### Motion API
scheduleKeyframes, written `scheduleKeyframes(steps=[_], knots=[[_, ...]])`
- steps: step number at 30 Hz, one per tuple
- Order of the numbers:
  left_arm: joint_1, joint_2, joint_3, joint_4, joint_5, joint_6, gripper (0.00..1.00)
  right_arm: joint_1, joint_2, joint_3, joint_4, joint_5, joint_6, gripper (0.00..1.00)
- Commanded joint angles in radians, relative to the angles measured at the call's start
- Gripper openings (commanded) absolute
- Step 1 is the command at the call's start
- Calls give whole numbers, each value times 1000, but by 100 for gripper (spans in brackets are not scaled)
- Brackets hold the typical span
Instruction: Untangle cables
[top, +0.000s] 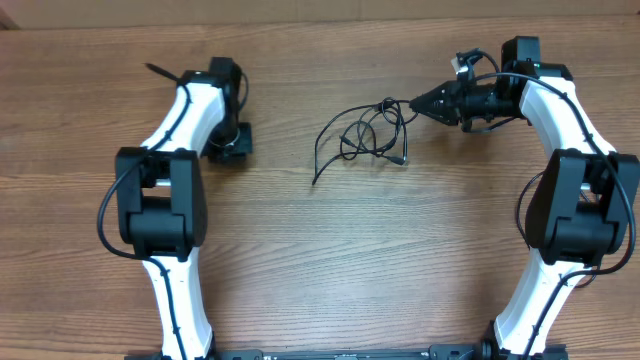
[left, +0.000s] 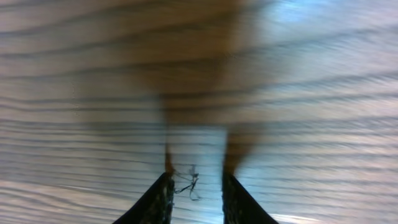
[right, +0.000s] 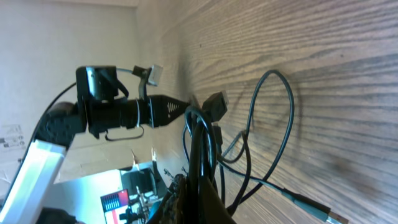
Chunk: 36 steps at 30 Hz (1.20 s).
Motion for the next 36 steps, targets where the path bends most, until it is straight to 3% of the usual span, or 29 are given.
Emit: scheduleKeyframes(steps=[1, 4, 8, 16, 20, 30, 36], knots=[[28, 28, -13, 5, 117, 67, 34, 19, -39, 18, -18, -14, -79, 4], [29, 26, -4, -10, 383, 251, 41, 50, -39, 18, -34, -6, -98, 4], [29, 9, 70, -149, 573, 362, 41, 86, -39, 18, -28, -6, -98, 4], [-14, -105, 103, -205, 758, 460, 44, 171, -39, 18, -16, -6, -101, 4], [-34, -117, 103, -223, 859, 568, 45, 214, -39, 18, -10, -6, -103, 4], [-71, -117, 103, -154, 859, 539, 38, 269, -39, 18, 6, 2, -105, 4], [-107, -117, 103, -47, 858, 439, 33, 278, -39, 18, 13, 1, -104, 4]])
